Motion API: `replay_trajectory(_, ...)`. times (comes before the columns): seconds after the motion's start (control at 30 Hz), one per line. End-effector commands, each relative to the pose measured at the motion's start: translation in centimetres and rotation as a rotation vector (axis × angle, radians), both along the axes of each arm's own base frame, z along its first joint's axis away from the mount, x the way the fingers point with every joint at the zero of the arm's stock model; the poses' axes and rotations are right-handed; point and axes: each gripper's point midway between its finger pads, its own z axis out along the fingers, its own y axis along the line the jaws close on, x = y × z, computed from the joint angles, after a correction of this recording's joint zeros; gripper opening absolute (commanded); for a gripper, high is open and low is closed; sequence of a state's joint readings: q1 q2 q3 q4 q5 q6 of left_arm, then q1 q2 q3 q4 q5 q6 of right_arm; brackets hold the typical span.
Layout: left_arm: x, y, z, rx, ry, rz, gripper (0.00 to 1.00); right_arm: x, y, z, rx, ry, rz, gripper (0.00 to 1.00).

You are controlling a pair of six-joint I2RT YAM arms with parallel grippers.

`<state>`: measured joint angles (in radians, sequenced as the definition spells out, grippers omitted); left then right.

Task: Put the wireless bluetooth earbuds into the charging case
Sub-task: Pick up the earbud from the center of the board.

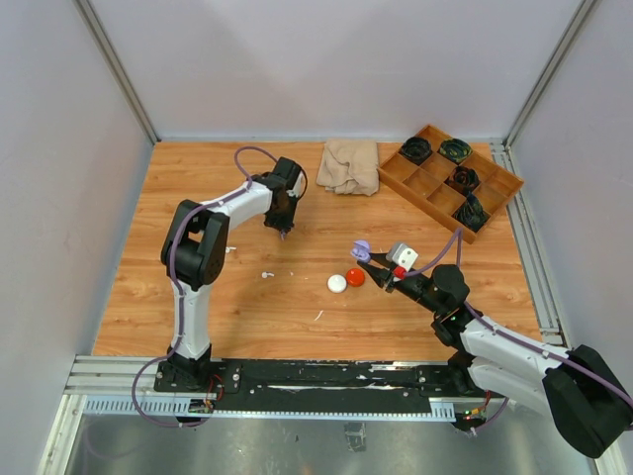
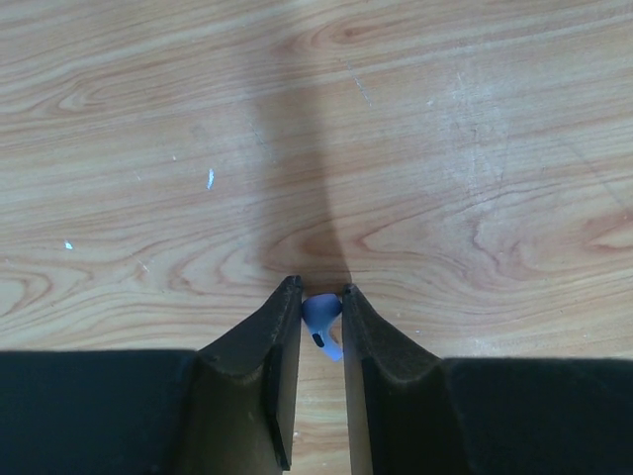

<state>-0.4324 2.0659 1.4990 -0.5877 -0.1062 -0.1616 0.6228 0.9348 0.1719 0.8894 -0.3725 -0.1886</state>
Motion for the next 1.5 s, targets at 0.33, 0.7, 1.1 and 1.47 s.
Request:
replay_trajectory(0.33,-2.3,-1.2,0.9,-0.047,-0.008,-0.001,0.15,-0.2,1.5,1.8,0.033,-0.045,0.05,0.01)
replay_trajectory(0.7,-3.0,-3.0,4.8,-0.113,-0.206,-0.007,0.13,0.5,2.1,1.6,0.049,-0.041,0.049,0.01)
replay_trajectory(1.1,-5.3,-5.6,15.0,-0.271,-0.572,-0.002,0.13,1.7,3.0,3.0,0.092,-0.061,0.044,0.01)
replay_trajectory(1.47,-10.9,-10.1,23.7,-0.548,-0.807,-0.13,0.13,2.1,4.1,4.1,0.152,-0.077,0.074,0.01)
